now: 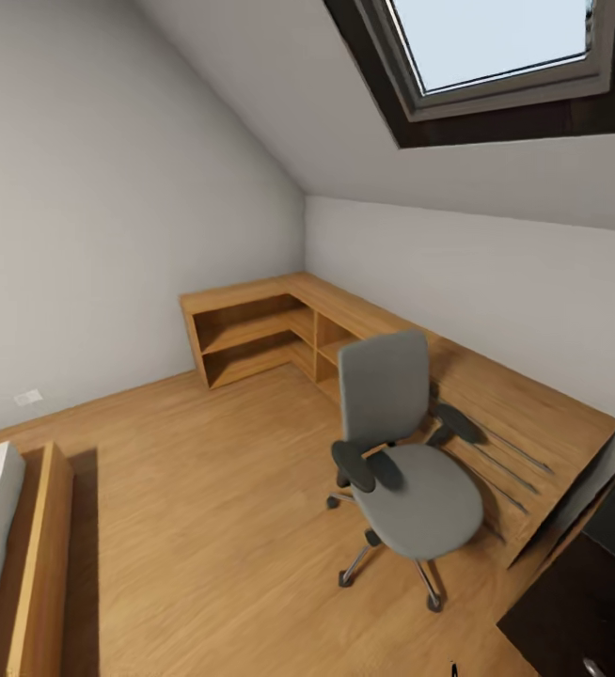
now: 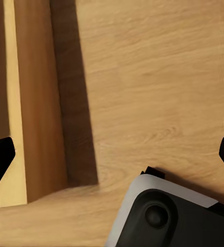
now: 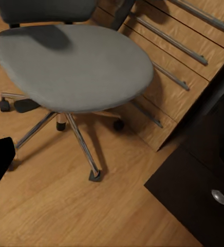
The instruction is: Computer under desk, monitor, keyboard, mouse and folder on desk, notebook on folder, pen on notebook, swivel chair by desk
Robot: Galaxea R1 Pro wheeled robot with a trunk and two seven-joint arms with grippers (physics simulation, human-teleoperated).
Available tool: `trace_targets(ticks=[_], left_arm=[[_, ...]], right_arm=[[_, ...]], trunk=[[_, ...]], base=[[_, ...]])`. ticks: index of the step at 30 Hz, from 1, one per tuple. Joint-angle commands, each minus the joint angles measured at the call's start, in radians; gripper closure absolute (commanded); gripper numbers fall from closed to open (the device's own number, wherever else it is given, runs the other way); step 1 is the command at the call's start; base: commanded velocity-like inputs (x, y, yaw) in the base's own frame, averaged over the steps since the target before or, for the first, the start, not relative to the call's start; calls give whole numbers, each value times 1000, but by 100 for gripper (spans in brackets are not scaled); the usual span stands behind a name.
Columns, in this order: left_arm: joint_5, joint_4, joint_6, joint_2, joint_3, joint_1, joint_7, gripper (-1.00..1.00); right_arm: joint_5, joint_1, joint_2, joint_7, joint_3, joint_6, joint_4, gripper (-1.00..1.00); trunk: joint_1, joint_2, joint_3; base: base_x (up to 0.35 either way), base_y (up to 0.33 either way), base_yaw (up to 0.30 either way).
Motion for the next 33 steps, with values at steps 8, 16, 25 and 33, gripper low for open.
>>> trace_targets(ticks=[8,16,25,33], left_arm=[[7,-2,-2,-1,-2,0,0,-100],[7,-2,-2,-1,-2,0,0,-100],[7,-2,-2,-1,-2,0,0,-100],[7,-2,-2,-2,-2,0,0,-100]], right_arm=[[-1,0,-3,-8,8,0,-2,-100],[-2,0,-3,-8,8,0,-2,-100],[-2,0,-4,-8,8,0,-2,-100],[-3,0,-4,-8,8,0,-2,-100]], trunk=[[1,-2,-2],[1,-2,-2],[1,-2,-2],[1,-2,-2]], base=[[49,7,297],[4,1,297],[0,0,297],[0,0,297]])
